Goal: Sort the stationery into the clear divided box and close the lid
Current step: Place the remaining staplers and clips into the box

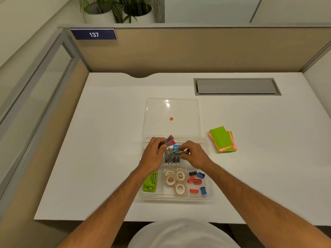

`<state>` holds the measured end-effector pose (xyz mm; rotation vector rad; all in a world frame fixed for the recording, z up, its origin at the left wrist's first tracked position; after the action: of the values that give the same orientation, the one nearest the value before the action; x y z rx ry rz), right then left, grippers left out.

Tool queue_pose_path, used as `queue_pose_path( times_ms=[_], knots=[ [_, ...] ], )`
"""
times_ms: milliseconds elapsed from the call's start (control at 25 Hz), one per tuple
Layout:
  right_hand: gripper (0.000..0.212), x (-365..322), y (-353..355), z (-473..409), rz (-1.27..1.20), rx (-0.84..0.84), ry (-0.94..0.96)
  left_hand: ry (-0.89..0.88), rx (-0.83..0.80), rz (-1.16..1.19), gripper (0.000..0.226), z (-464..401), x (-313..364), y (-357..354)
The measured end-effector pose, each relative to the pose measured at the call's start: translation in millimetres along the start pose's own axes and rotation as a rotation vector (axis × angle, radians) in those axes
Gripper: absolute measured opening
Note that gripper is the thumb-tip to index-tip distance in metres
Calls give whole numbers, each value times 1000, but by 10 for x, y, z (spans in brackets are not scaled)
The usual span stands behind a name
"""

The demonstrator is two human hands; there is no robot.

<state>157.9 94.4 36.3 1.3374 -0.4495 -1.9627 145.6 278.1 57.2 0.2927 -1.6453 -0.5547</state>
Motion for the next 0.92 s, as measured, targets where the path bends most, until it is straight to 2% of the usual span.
queue_pose_path(
  times_ms=[160,400,680,920],
  knots=[
    [26,-140,-203,-108,180,-62,54,13,0,-6,19,18,-98,107],
    [33,-177,-378,-216,340,-162,51,36,-2,2,20,50,-185,184],
    [53,-152,-387,-208,399,-57,105,50,-24,25,22,23,-196,144],
    [59,-85,-440,-188,357,-29,119,59,-29,41,22,-1,-211,119]
  ],
)
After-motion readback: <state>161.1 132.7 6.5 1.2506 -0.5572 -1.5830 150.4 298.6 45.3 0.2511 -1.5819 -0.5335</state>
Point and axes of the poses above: each hand's wrist, its own z-axis away from the middle knuckle, its own y-axis out of the back of the hand, x = y × z, the point moved 6 cm from there along -z, towards the middle knuckle, and after that the axes turned 12 degrees about -y, right-handed, at the moved point
